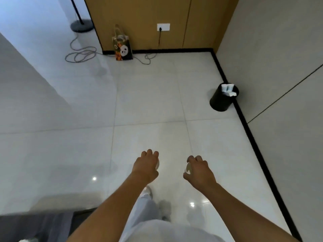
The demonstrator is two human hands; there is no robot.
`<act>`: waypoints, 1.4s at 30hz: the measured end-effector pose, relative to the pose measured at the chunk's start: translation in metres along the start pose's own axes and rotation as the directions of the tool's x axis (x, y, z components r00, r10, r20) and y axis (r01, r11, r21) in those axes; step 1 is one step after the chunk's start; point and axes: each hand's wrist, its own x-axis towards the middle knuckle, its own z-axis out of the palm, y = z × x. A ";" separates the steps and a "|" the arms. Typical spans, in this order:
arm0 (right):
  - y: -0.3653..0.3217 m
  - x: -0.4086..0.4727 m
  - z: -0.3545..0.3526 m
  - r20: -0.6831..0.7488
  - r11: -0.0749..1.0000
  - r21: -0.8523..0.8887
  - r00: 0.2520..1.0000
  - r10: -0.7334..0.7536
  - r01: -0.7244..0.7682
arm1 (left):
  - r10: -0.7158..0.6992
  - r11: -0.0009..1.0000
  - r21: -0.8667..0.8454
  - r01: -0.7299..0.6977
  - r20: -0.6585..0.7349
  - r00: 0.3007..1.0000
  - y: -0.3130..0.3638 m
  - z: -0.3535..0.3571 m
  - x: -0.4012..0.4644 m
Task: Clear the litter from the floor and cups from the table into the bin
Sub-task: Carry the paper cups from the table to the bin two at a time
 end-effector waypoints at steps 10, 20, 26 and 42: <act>0.075 0.140 -0.118 -0.135 0.961 0.159 0.959 0.247 -0.225 | 0.274 0.947 0.144 -0.286 0.095 0.957 0.097 -0.088 0.209; 0.146 0.263 -0.213 -0.128 0.892 0.290 0.909 0.396 -0.347 | 0.412 0.875 0.209 -0.436 0.149 0.899 0.181 -0.177 0.385; 0.225 0.352 -0.270 -0.133 0.902 0.275 0.916 0.379 -0.334 | 0.404 0.878 0.211 -0.429 0.154 0.902 0.252 -0.202 0.491; 0.402 0.609 -0.456 -0.113 0.940 0.233 0.954 0.278 -0.247 | 0.267 0.961 0.045 -0.272 0.085 0.960 0.417 -0.269 0.741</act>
